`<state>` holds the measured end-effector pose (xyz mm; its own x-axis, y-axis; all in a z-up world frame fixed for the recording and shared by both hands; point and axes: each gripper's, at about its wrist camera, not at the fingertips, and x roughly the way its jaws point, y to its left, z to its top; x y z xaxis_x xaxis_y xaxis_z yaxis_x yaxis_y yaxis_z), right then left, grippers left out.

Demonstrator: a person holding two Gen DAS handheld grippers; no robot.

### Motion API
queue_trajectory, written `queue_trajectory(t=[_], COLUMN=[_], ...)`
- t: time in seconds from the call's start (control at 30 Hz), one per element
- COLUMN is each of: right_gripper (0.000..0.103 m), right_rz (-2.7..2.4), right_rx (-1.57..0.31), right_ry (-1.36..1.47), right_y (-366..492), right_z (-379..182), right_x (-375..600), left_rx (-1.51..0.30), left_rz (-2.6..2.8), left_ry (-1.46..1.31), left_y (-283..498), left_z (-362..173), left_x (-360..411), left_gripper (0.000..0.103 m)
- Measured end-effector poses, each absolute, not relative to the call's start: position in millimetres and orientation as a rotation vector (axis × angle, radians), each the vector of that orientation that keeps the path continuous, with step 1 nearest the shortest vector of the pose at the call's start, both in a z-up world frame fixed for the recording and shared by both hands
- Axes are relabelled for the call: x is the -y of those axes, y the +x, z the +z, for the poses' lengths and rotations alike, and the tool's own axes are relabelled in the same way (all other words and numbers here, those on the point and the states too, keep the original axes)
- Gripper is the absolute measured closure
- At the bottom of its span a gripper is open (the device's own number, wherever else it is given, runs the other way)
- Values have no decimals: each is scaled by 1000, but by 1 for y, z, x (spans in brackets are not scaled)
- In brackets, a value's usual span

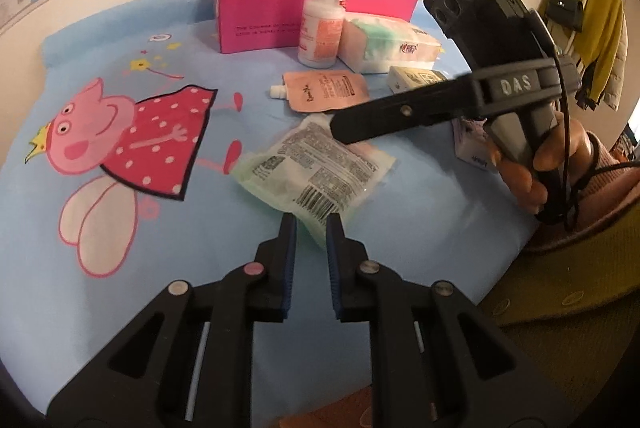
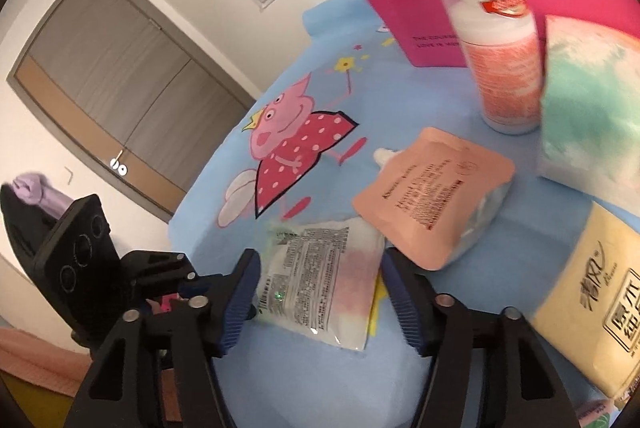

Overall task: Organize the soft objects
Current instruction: 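Close the right gripper on the packet edge and lift it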

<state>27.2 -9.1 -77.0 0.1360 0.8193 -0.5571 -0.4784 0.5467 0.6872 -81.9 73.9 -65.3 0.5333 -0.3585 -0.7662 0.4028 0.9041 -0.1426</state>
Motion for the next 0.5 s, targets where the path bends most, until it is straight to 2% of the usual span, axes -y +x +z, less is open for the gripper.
queue_trajectory(t=[0.27,0.3,0.37,0.4,0.47,0.5], right_gripper=[29,32,53,70,77,77], right_rz=[1024,1038,1104,1117,1096,1097], right_rx=[-1077,-1082,-1119,-1140,-1133,-1134], right_ry=[392,411,467,473,450,458], right_y=[25,25,25,24,22,21], right_z=[-77,-78,-84,-87,-89,-88], right_x=[5,6,5,1,-1,0], left_rx=[-936,-943,-950,-954,-959,-964], left_rz=[-457,-460,-468,-473,-476,-477], left_ry=[-2,-13,-45,-61,-75,-84], left_y=[-74,-73,-71,-70,-69,-67], left_z=[-69,-70,-71,-72,-72,-73], left_x=[-78,-79,-83,-84,-85,-85], left_gripper=[86,86,86,86,86,86])
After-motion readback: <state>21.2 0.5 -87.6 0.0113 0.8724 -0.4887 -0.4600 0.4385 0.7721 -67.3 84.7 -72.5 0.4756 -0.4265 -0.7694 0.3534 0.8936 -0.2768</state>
